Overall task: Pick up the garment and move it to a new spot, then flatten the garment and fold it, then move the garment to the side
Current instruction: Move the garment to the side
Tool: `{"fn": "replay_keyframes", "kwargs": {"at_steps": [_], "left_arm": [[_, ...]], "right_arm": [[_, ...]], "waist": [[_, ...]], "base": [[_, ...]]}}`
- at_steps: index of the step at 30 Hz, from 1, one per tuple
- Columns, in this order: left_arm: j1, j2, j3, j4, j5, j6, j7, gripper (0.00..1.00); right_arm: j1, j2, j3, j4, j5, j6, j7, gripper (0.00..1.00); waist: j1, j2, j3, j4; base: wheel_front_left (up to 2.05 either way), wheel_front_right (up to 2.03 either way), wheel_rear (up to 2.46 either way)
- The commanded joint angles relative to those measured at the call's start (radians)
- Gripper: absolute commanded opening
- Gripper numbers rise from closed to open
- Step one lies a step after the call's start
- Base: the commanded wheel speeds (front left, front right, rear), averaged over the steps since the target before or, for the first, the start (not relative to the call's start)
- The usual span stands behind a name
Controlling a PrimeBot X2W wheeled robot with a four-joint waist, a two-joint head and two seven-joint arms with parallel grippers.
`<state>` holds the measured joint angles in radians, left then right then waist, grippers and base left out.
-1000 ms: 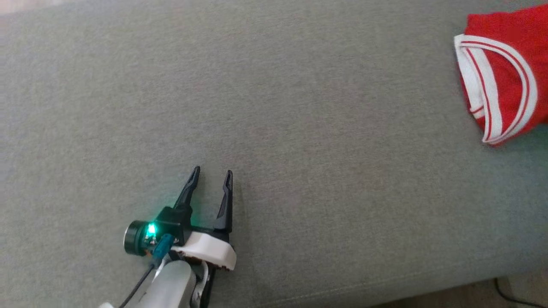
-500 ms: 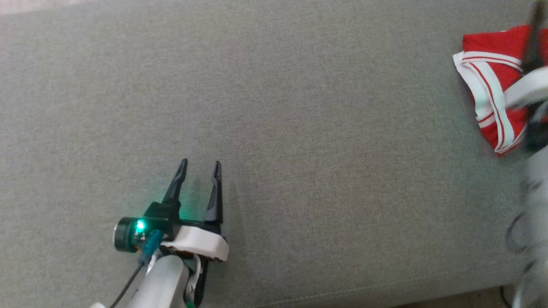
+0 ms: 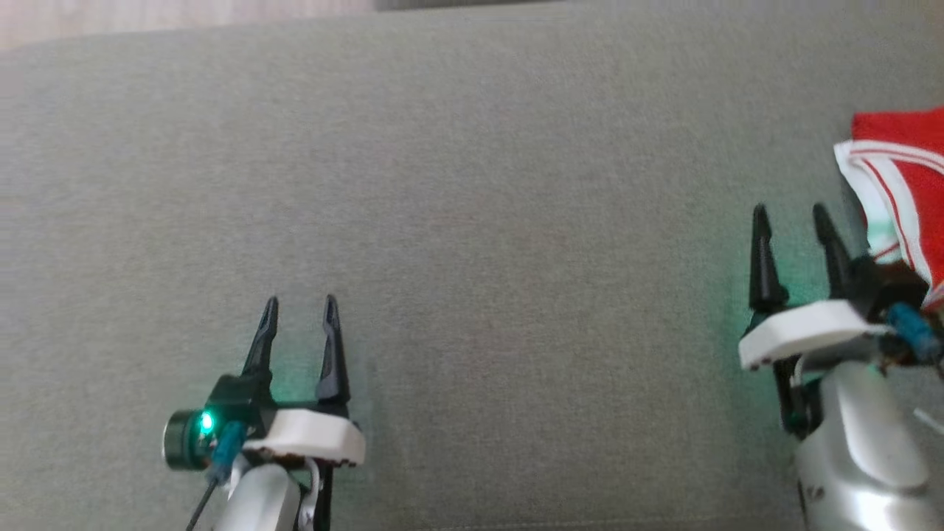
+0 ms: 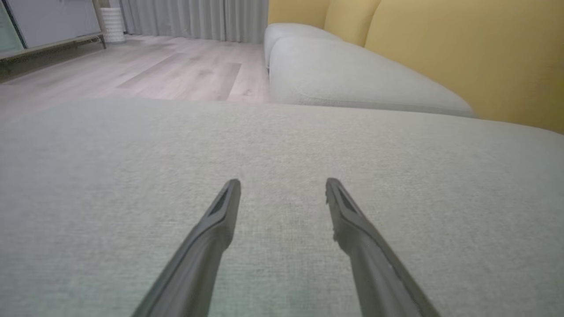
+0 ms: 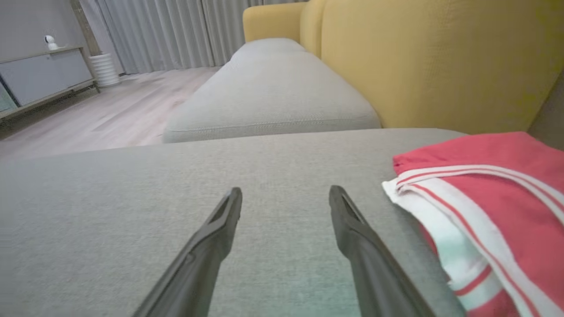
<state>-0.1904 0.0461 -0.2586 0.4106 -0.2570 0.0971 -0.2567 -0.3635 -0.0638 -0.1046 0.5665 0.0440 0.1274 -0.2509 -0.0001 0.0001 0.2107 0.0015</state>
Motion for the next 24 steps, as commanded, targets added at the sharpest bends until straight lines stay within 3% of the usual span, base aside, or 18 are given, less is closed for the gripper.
{"fn": "replay_keyframes", "kwargs": {"at_steps": [1, 12, 17, 24], "left_arm": [[0.002, 0.004, 0.042, -0.022, 0.009, 0.008, -0.005, 1.0], [0.062, 0.004, 0.11, -0.019, -0.007, 0.007, -0.005, 1.0], [0.089, 0.004, 0.136, -0.027, -0.046, -0.003, -0.005, 1.0], [0.132, 0.004, 0.15, -0.016, -0.001, -0.02, -0.005, 1.0]], "right_arm": [[0.004, 0.011, 0.029, -0.035, 0.003, 0.003, -0.011, 1.0], [0.097, 0.013, 0.096, -0.039, 0.104, 0.003, -0.011, 1.0], [0.132, 0.013, 0.124, -0.042, 0.138, 0.003, -0.011, 1.0], [0.176, 0.013, 0.168, -0.034, 0.155, 0.003, -0.011, 1.0]], "waist": [[0.0001, -0.0001, -0.025, 0.025], [0.0001, -0.0001, -0.121, 0.082], [0.0001, -0.0001, -0.152, 0.082], [0.0001, -0.0001, -0.198, 0.063]], "base": [[0.0, 0.0, 0.0], [0.0, 0.0, 0.0], [0.0, 0.0, 0.0], [0.0, 0.0, 0.0]]}}
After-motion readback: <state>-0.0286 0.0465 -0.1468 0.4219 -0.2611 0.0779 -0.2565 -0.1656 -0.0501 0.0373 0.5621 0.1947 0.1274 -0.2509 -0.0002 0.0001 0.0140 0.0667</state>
